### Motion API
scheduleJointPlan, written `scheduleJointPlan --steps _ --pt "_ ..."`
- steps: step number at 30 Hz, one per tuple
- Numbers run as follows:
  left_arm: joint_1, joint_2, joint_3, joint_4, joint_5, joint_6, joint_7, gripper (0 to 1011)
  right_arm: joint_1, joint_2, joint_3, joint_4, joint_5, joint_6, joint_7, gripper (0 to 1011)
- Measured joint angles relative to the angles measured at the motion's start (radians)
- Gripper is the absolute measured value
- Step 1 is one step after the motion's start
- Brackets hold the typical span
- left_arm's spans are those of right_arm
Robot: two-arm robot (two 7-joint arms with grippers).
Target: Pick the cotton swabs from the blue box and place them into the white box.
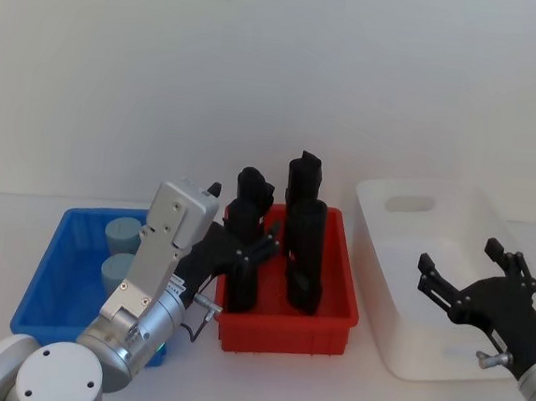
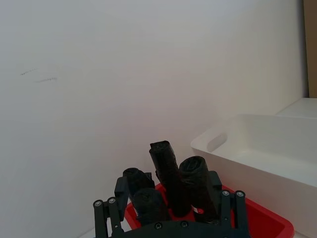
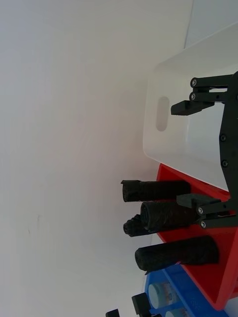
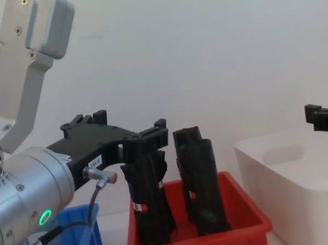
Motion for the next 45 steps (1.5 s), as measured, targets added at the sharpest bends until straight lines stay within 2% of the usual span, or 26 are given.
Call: scheduleJointPlan --steps 45 --pt "0.0 0.0 0.0 0.0 0.0 0.0 0.0 1004 0.0 0.0 0.0 0.0 0.0 0.0 0.0 1002"
